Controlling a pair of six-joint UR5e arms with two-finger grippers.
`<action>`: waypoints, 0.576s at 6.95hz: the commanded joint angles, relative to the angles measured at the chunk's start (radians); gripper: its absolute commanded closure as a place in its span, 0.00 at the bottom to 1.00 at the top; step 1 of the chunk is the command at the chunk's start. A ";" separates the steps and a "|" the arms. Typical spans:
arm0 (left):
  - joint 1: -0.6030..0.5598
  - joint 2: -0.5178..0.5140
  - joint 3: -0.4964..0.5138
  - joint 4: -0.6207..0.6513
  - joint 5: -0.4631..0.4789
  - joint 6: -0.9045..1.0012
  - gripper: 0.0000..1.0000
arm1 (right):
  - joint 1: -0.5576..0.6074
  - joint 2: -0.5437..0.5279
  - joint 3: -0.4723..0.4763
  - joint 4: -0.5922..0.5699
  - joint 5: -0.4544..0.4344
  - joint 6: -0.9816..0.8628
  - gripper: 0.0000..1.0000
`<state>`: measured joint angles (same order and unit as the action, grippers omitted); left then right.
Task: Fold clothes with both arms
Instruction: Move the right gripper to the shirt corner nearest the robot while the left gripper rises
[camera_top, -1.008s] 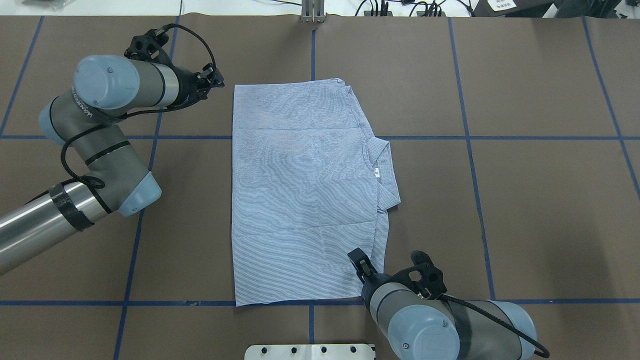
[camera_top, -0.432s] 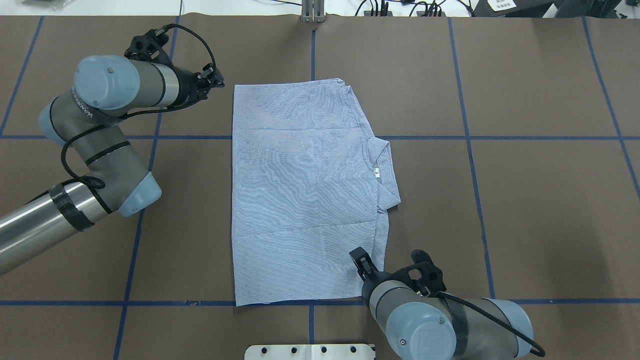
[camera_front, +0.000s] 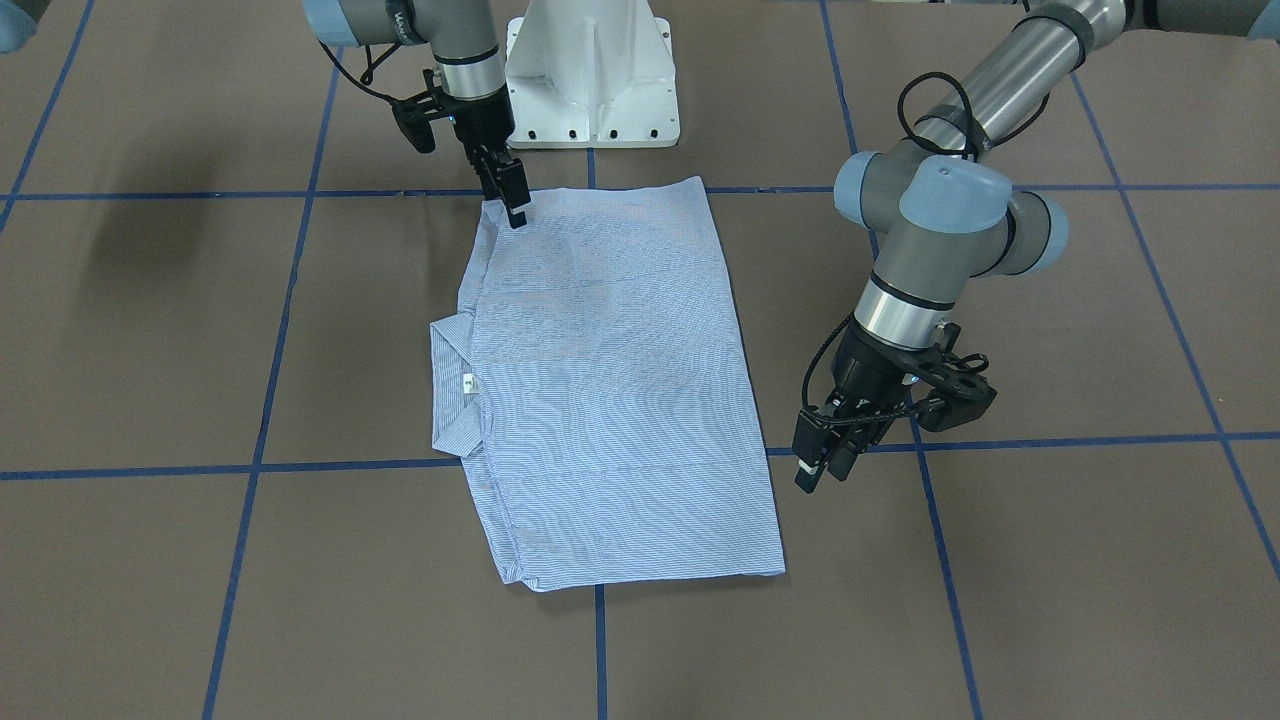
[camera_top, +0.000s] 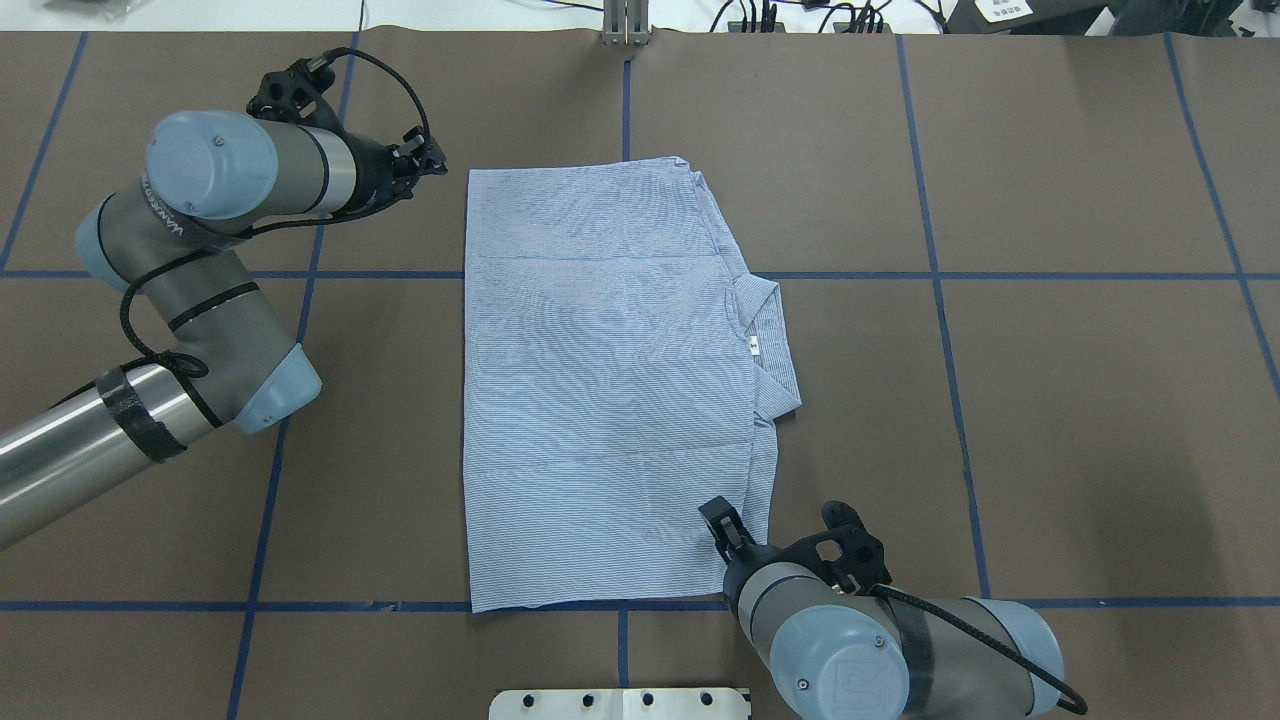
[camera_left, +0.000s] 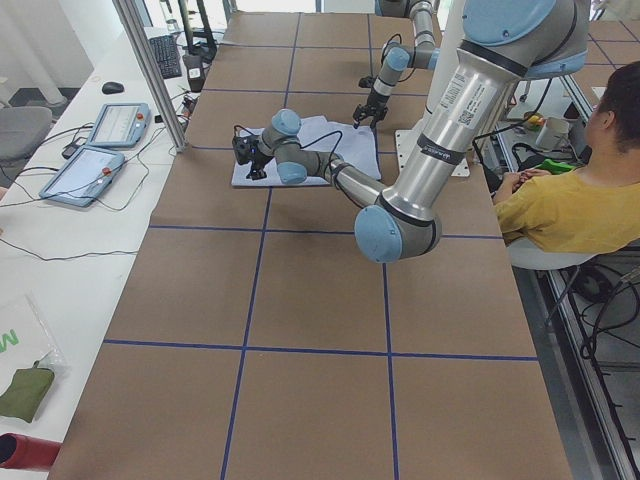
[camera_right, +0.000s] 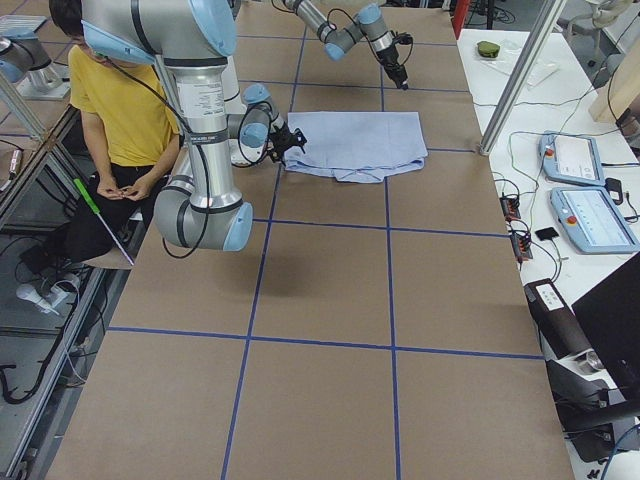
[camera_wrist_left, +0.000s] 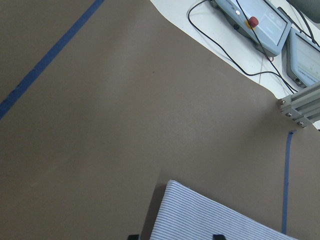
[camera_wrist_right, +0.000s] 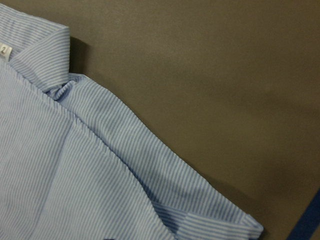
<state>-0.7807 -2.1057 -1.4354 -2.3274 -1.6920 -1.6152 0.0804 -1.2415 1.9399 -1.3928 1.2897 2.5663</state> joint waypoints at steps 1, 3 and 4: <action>0.000 0.003 -0.005 0.000 0.000 0.000 0.42 | -0.002 0.001 -0.004 0.000 0.002 0.000 0.12; 0.000 0.003 -0.005 0.000 0.000 -0.002 0.42 | -0.007 0.002 -0.006 0.000 0.002 0.000 0.36; 0.000 0.003 -0.005 0.000 0.000 -0.002 0.42 | -0.007 0.002 -0.006 0.000 0.002 0.000 0.83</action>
<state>-0.7808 -2.1032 -1.4403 -2.3271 -1.6920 -1.6167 0.0744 -1.2399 1.9346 -1.3929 1.2916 2.5663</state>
